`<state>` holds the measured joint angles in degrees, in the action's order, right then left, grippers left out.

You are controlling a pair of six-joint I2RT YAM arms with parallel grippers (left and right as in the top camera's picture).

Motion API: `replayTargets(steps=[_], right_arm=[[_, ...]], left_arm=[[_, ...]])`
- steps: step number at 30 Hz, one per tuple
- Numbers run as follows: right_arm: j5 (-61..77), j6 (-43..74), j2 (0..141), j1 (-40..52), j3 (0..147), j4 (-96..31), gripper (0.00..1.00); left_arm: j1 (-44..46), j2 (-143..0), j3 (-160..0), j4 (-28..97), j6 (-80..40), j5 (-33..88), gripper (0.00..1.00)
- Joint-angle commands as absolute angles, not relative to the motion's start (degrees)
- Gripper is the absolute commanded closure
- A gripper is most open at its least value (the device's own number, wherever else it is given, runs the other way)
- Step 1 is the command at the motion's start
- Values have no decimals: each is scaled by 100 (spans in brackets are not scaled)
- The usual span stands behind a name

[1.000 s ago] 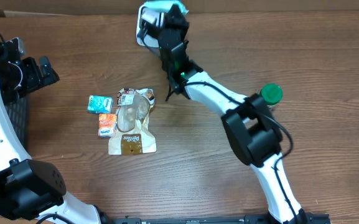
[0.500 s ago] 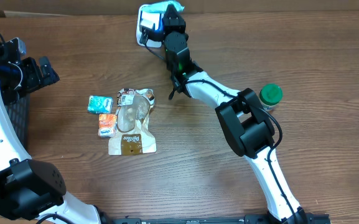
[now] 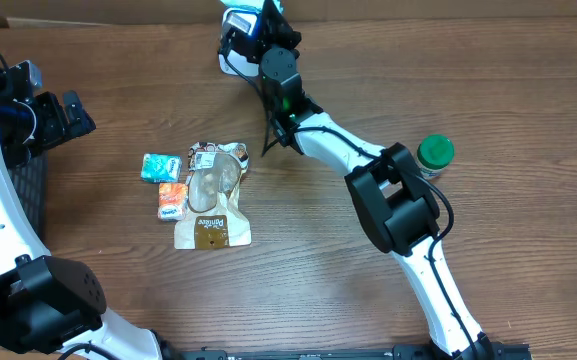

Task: Scan the item barcode
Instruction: 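Lift the green tissue pack and hold its barcode at the scanner, then carry the green pack right and drop it beside the jar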

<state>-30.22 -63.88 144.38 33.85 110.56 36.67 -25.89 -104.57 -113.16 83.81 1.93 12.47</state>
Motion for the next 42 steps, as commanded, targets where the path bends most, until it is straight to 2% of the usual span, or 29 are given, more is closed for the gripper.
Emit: replayTargets(steps=[1, 3, 9, 12, 13, 16, 19, 22, 29, 35, 41, 42], right_arm=[[-2991, -4565, 13830, 3570, 11271, 2902, 96], [-2995, -4276, 13590, 3651, 11271, 2265, 96], [-3022, -1675, 12208, 3852, 11271, -473, 96], [-1979, -235, 11299, 3811, 11271, -2609, 96], [-1116, 572, 10766, 3594, 11271, -4152, 96], [-148, 836, 10608, 3133, 11266, -5741, 96], [464, 952, 10663, 2652, 10960, -6569, 96], [633, 950, 10665, 2200, 10114, -6733, 96], [390, 1087, 10665, 1232, 7898, -6012, 96], [-281, 1249, 10665, 502, 7238, -5631, 96], [-379, 1295, 10665, 69, 7227, -5575, 96], [-375, 1317, 10665, 32, 7227, -5586, 82]], left_arm=[[-2585, -10462, -11327, 8377, 303, 1313, 0], [-2585, -10462, -11327, 8377, 301, 1313, 0], [-2585, -10462, -11327, 8377, 303, 1315, 0], [-2585, -10462, -11327, 8377, 301, 1313, 0], [-2585, -10462, -11327, 8377, 301, 1313, 0], [-2585, -10462, -11327, 8377, 301, 1313, 0], [-2585, -10462, -11327, 8374, 301, 1313, 0], [-2585, -10462, -11327, 8377, 301, 1313, 0], [-2585, -10462, -11327, 8377, 301, 1315, 0], [-2585, -10462, -11327, 8377, 303, 1313, 0], [-2585, -10462, -11327, 8377, 303, 1313, 0], [-2585, -10462, -11327, 8377, 303, 1313, 0]])
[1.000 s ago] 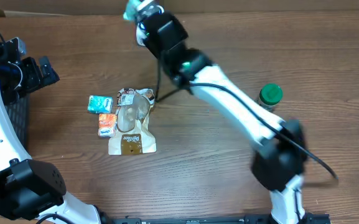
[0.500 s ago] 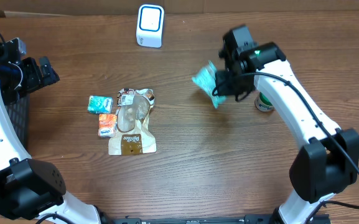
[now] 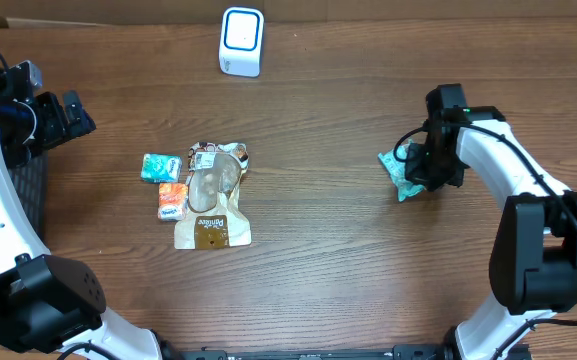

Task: Scan the item barcode
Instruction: 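Carry the green pack right and drop it beside the jar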

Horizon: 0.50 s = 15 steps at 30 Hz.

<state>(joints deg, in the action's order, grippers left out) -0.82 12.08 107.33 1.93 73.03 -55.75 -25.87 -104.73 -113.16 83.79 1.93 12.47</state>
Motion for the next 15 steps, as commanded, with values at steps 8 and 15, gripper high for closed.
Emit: replayTargets(steps=[8, 15], right_arm=[[460, 1308, 10663, 64, 7918, -6252, 31], [1286, 1310, 10663, 506, 9319, -7297, 10]], left_arm=[[-2585, -10462, -11327, 8377, 301, 1313, 0], [-2585, -10462, -11327, 8377, 303, 1313, 0]])
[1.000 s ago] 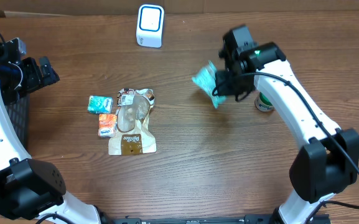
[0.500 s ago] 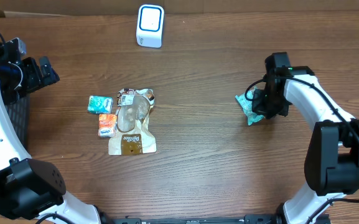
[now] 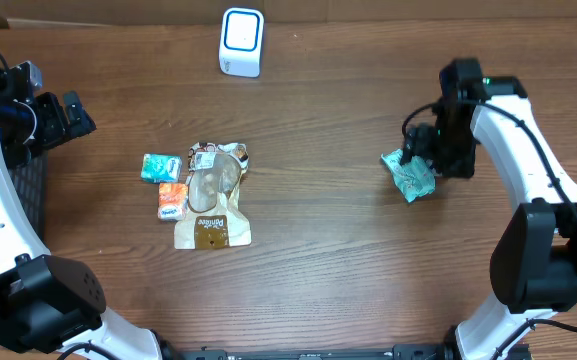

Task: Scan the item barcode
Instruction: 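Carry the green pack right and drop it beside the jar, then move the right gripper to the bread bag and grasp it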

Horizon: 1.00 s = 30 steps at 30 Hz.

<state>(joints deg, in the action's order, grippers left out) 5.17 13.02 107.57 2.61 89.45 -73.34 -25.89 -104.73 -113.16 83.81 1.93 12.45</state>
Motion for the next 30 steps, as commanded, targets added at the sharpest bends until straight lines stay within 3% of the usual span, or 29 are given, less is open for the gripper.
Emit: replayTargets(steps=[1, 4, 18, 30], right_arm=[[1702, 1310, 10663, 585, 9319, -7155, 9], [2877, 1317, 10663, 1070, 9139, -6322, 1], [2707, 3024, 11688, 3559, 8020, -2821, 0], [1953, 3590, 12529, 4536, 8020, -1719, 22]], left_arm=[[-2585, -10462, -11327, 8377, 301, 1315, 0], [-2585, -10462, -11327, 8377, 301, 1313, 0], [-2585, -10462, -11327, 8377, 301, 1313, 0], [-2585, -10462, -11327, 8377, 301, 1313, 0]])
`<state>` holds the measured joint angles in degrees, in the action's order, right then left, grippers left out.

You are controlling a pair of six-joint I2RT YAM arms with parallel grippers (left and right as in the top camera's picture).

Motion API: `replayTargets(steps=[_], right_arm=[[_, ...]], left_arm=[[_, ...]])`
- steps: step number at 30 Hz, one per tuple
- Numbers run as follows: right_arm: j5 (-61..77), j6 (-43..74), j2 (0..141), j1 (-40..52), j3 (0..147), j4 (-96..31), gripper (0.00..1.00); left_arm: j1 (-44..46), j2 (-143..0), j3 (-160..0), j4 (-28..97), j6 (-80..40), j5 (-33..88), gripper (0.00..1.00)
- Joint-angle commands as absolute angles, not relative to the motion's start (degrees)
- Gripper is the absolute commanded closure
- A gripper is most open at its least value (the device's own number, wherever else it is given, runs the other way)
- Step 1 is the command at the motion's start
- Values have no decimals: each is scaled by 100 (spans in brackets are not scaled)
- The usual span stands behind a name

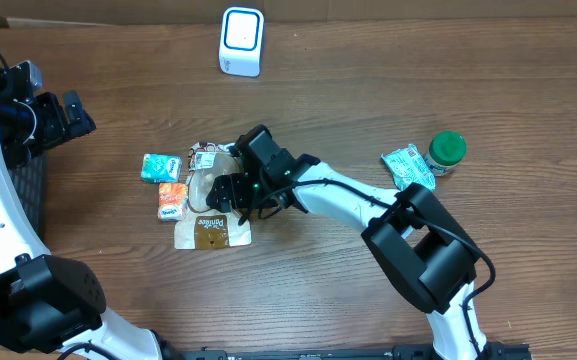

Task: Scan the item barcode
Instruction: 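Move the right gripper to the bread bag and grasp it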

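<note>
The white barcode scanner [241, 40] stands at the table's far edge. A pile lies left of centre: a teal packet [160, 167], an orange packet [172, 200], a small brown-and-white packet [206, 155] and a clear-and-brown pouch [211, 225]. My right gripper [230, 196] is over the pouch's upper part, its fingers spread and nothing seen held. A second teal packet [408, 166] lies at the right beside a green-lidded jar [445, 152]. At the far left my left gripper [76, 113] stays raised and apart from everything, fingers open.
A dark mesh surface [30, 185] lies along the left edge under the left arm. My right arm [348, 205] stretches across the middle of the table from the front right to the pile.
My right gripper let go of the teal packet, which now lies flat beside the green-lidded jar. The gripper has moved left across the table to the pile and stands over the pouch.
First my right gripper was up at the scanner, covering it. Then it was at the right side, shut on a teal packet near the table, and still there a moment later. Now that packet lies by the jar and the gripper is at the pile.
</note>
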<state>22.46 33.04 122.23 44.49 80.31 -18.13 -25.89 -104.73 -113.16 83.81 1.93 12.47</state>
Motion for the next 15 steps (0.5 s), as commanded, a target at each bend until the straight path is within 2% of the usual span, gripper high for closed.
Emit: replayTargets(steps=[1, 4, 10, 15], right_arm=[[1955, 3712, 12606, 4563, 8020, -1616, 26], [1959, 4082, 12903, 4580, 8020, -1406, 39], [2141, 4091, 13004, 4563, 8023, -1367, 76], [2801, 3938, 12967, 4348, 8031, -1378, 91]], left_arm=[[-2585, -10462, -11327, 8377, 301, 1313, 0], [-2585, -10462, -11327, 8377, 301, 1313, 1], [-2585, -10462, -11327, 8377, 301, 1313, 0], [-2585, -10462, -11327, 8377, 301, 1313, 0]])
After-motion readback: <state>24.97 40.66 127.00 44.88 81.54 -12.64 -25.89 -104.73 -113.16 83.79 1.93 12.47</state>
